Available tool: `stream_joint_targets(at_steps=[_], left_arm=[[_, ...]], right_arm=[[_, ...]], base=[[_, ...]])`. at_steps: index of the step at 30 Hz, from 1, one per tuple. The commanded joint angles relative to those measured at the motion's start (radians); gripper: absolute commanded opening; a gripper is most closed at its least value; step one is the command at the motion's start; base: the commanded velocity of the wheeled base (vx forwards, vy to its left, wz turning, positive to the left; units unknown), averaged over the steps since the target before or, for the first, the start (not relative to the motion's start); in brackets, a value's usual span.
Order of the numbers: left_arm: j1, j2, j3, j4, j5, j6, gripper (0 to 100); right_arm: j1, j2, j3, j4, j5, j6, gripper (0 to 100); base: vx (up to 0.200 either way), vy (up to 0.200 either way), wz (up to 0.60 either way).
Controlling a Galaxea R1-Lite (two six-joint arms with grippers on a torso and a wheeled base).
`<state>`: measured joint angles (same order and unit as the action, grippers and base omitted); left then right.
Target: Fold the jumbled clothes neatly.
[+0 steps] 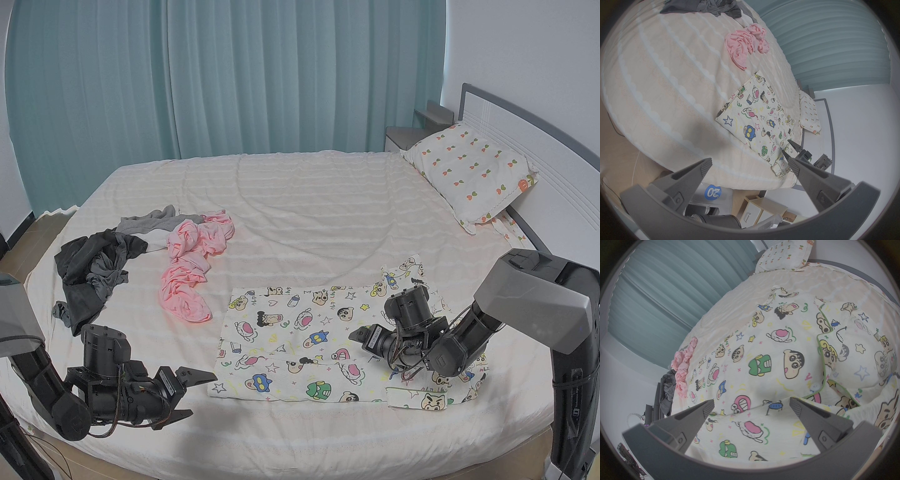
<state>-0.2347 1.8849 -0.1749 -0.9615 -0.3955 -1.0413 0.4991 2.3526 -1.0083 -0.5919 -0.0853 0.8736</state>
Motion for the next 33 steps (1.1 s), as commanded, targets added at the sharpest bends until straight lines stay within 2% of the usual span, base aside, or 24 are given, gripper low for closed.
stream_joint_targets(at_steps=[1,5,7,12,18,21,25,27,32,33], left_arm=[[0.000,-0.003,0.000,0.000,0.000,0.000,100],[0.000,-0.007,-0.002,-0.006,0.004,0.012,100],[0.000,-0.007,-0.003,-0.023,0.006,0.018,100],[0.008,0.008,-0.005,-0.148,0.009,0.067,100],[0.003,0.017,-0.025,-0.158,0.004,0.089,100],[0.000,0.020,-0.041,-0.157,0.003,0.099,100],[-0.005,0.019,-0.044,-0.157,0.004,0.102,100],[-0.006,0.020,-0.038,-0.157,0.006,0.112,100],[-0.005,0.059,-0.031,-0.145,0.006,0.267,100],[-0.005,0.059,-0.031,-0.145,0.006,0.267,100]], right_arm=[[0.002,-0.088,0.030,0.000,0.016,0.011,100],[0.016,-0.171,0.146,-0.009,0.111,0.005,100],[0.010,-0.207,0.172,-0.011,0.125,0.007,100],[-0.050,-0.355,0.378,-0.060,0.199,-0.007,100],[-0.134,-0.472,0.591,-0.286,0.315,-0.021,100],[-0.151,-0.470,0.619,-0.345,0.322,-0.068,100],[-0.160,-0.470,0.626,-0.347,0.332,-0.079,100],[-0.165,-0.467,0.623,-0.348,0.337,-0.079,100],[-0.172,-0.467,0.625,-0.348,0.357,-0.079,100],[-0.172,-0.467,0.625,-0.348,0.357,-0.079,100]], base=[[0.000,0.000,0.00],[0.000,0.000,0.00],[0.000,0.000,0.00],[0.000,0.000,0.00],[0.000,0.000,0.00],[0.133,0.000,0.00],[0.200,0.000,0.00],[0.000,0.000,0.00],[0.000,0.000,0.00],[0.000,0.000,0.00]])
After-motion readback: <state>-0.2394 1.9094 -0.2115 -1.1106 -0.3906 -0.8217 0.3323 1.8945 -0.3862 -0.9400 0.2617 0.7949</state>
